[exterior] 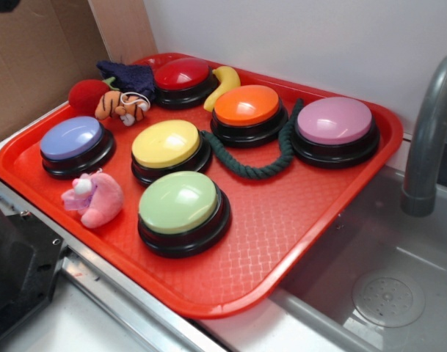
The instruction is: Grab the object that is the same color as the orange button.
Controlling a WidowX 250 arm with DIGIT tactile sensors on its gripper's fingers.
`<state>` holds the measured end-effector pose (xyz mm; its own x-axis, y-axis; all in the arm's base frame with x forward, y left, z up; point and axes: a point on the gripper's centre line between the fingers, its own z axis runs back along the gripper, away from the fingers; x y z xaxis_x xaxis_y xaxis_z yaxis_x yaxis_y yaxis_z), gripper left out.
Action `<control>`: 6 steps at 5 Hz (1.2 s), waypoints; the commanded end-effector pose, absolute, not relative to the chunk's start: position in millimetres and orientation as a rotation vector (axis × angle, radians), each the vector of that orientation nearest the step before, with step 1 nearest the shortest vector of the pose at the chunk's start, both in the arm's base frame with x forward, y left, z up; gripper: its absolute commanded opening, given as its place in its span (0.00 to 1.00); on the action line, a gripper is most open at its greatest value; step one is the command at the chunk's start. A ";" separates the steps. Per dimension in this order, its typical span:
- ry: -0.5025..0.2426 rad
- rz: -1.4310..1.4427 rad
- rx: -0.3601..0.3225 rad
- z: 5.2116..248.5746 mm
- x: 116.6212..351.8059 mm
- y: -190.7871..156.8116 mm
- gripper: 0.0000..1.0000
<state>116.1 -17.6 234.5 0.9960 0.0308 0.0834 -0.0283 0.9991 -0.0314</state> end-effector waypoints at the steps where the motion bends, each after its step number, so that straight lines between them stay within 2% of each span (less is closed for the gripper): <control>1: -0.084 0.030 -0.030 234.5 116.1 -17.6 1.00; 2: -0.087 -0.021 -0.028 222.6 130.3 -3.4 1.00; 3: -0.071 -0.088 -0.013 200.4 157.2 19.1 1.00; 4: -0.066 -0.059 0.044 181.6 172.0 37.9 1.00; 5: -0.098 -0.039 0.115 150.1 192.9 72.3 1.00; 6: -0.171 -0.057 0.140 120.0 222.4 89.8 1.00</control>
